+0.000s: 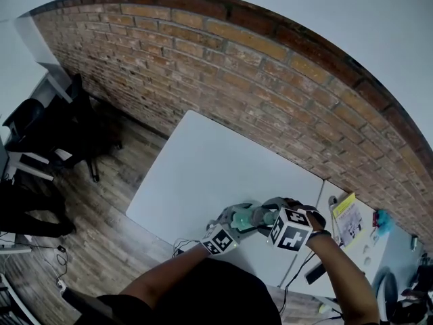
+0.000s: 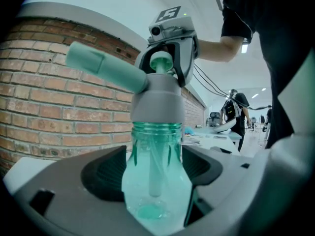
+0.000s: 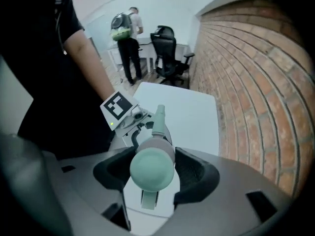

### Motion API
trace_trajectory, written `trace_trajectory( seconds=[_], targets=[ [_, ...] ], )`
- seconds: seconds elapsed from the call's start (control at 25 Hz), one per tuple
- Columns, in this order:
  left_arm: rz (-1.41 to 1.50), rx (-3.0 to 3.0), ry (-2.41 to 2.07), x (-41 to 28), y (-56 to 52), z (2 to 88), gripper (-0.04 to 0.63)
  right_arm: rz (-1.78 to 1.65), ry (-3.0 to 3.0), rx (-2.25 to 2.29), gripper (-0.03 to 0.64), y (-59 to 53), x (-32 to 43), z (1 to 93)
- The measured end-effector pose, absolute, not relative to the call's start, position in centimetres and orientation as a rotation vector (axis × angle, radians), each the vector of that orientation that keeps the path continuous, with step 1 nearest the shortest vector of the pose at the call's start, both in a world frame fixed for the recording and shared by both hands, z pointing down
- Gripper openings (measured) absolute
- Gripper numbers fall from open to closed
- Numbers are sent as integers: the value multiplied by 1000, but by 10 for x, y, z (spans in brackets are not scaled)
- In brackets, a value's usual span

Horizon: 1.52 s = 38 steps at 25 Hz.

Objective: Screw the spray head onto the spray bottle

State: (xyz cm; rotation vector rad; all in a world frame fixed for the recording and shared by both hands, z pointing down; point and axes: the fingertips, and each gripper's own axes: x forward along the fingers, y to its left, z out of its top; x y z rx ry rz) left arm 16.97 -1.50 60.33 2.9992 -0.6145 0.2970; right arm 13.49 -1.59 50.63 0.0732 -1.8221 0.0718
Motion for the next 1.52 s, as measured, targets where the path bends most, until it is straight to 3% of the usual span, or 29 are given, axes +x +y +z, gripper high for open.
trace_trajectory(
  seconds=[0.28, 0.76, 1.28, 1.52],
  targets=[
    [290, 2988, -621, 169, -15, 606, 331, 285, -1876, 340, 250, -22, 136, 505],
    [283, 2995, -605, 170, -17, 603, 333, 54, -1872, 52, 252, -9, 135, 480],
    [261, 2997, -572, 170, -19, 600, 333, -279, -1616, -223, 255, -12, 141, 517],
    [251, 2991, -589, 169, -18, 597, 333, 53, -1757, -25, 255, -14, 137, 517]
  ],
)
